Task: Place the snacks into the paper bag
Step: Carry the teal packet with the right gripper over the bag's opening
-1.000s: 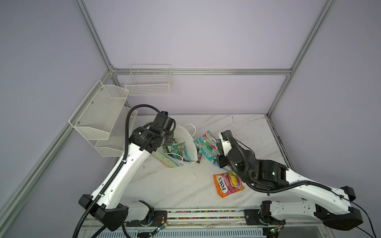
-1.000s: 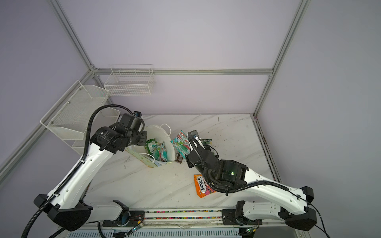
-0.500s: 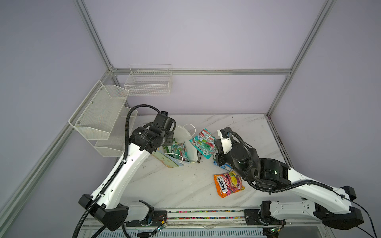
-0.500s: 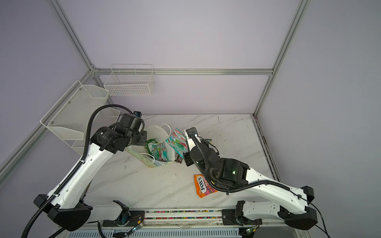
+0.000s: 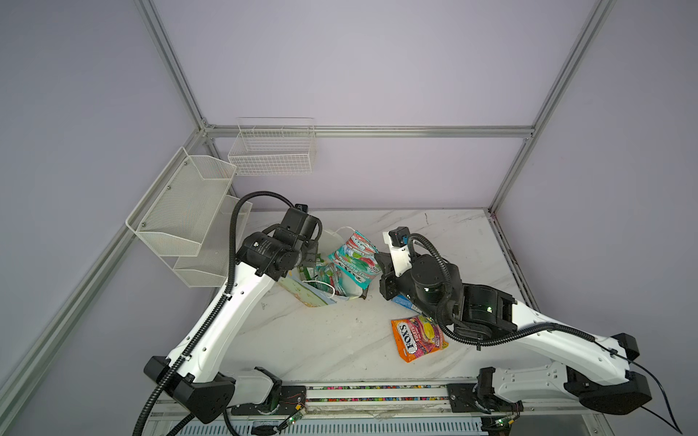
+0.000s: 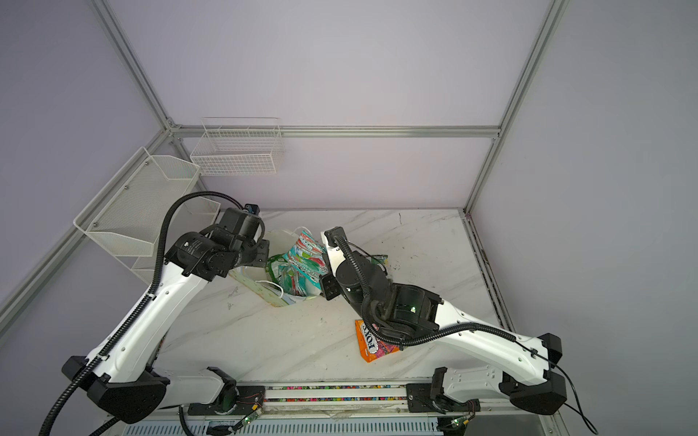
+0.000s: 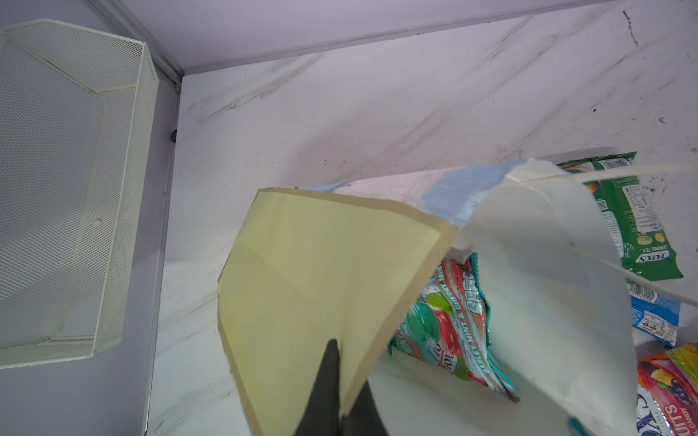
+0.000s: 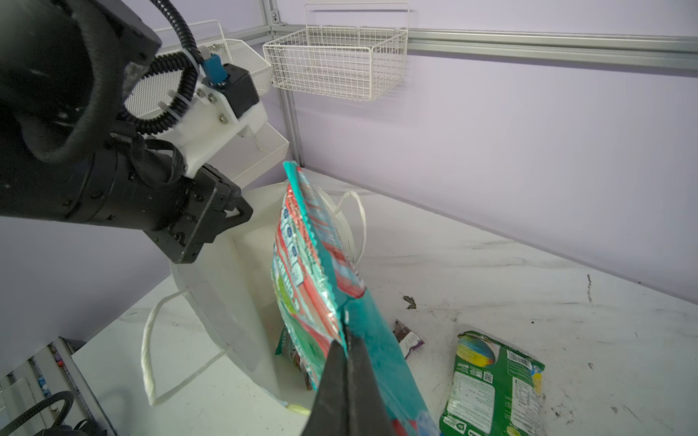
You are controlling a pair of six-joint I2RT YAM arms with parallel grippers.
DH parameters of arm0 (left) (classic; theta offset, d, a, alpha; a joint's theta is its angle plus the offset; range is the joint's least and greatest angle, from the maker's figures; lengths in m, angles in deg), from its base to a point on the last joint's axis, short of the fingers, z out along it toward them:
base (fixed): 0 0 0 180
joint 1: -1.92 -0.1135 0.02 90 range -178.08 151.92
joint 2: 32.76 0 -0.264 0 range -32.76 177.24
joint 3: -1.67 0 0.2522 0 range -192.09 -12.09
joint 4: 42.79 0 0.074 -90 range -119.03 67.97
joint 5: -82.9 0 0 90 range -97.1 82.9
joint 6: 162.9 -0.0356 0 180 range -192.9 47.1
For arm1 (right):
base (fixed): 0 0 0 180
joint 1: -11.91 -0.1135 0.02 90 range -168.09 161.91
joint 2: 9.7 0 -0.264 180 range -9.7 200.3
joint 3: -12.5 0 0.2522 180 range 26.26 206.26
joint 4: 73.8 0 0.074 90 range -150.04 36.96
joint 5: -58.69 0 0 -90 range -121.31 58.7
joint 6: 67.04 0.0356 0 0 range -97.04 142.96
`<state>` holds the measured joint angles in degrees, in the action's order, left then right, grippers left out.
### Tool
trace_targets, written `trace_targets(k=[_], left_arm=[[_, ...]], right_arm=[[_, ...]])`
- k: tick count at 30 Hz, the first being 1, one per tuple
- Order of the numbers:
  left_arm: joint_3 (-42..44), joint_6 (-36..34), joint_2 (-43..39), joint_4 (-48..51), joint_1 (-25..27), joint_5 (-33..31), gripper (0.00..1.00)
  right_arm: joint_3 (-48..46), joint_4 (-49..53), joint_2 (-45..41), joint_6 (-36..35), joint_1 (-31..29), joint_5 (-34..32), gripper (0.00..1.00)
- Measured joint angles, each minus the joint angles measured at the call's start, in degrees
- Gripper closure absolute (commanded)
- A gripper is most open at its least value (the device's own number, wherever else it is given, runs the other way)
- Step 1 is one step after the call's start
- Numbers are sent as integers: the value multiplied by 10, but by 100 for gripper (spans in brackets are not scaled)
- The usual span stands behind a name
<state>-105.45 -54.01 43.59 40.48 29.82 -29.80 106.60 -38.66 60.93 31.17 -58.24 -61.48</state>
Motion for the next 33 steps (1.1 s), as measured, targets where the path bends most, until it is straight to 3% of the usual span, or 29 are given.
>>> trace_targets(k=[33], left_arm=[[-2,0,1,15,0,0,100]], right_arm=[[-6,-113,67,17,0,30,100]])
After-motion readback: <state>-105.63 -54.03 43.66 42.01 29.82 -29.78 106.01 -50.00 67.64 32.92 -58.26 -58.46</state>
